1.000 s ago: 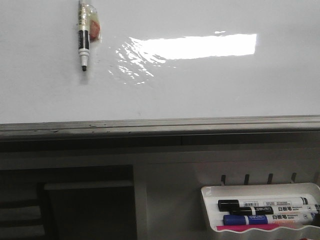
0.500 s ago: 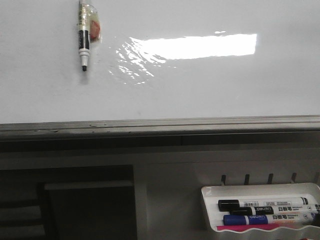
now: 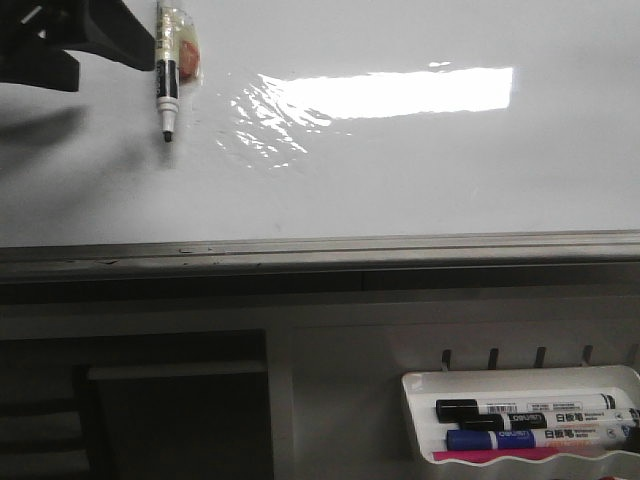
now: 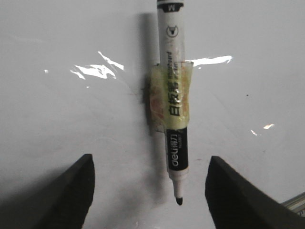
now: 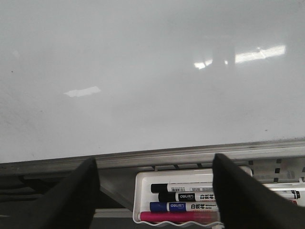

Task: Write number 7 on whiteboard

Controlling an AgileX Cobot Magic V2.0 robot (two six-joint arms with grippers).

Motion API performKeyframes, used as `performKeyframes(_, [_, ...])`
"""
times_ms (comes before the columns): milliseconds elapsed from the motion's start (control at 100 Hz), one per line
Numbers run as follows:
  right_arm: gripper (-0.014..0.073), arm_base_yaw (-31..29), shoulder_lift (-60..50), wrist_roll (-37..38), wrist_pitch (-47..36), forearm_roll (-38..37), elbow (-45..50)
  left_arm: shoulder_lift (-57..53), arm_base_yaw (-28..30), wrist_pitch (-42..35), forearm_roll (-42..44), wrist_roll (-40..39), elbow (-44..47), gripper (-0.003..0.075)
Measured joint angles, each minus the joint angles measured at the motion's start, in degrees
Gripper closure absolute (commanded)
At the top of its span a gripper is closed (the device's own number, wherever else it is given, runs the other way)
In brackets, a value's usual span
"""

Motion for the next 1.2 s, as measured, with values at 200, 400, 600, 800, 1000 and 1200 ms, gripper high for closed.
performKeyframes(200, [0.0145, 0.0, 0.0, 0.01, 0.0, 0.0, 0.0, 5.38, 0.0, 0.2, 0.0, 0.0, -3.43, 0.0265])
performKeyframes(400, [0.0145, 0.0, 0.0, -0.08, -0.48, 0.0, 0.0, 7.28, -0.33, 0.76, 0.0, 0.0, -5.45, 0.0276])
performKeyframes(600, [0.0145, 0.0, 0.0, -0.08, -0.84, 0.0, 0.0, 7.99, -0.44, 0.84, 0.19, 0.04, -5.86, 0.0553])
performKeyframes(800, [0.0145, 0.0, 0.0, -0.08, -0.97, 0.0, 0.0, 8.76, -0.44, 1.89, 0.43, 0.14, -5.86, 0.0741])
performKeyframes(1000, [0.0146, 0.04, 0.12, -3.01, 0.69, 1.77, 0.0, 7.79, -0.71, 6.02, 1.5, 5.29, -5.86, 0.0741])
performKeyframes(1200, [0.0146, 1.39, 4.83, -18.82, 7.81, 17.88, -2.42, 5.47, -5.31, 15.43, 6.79, 10.81, -8.19, 0.0741])
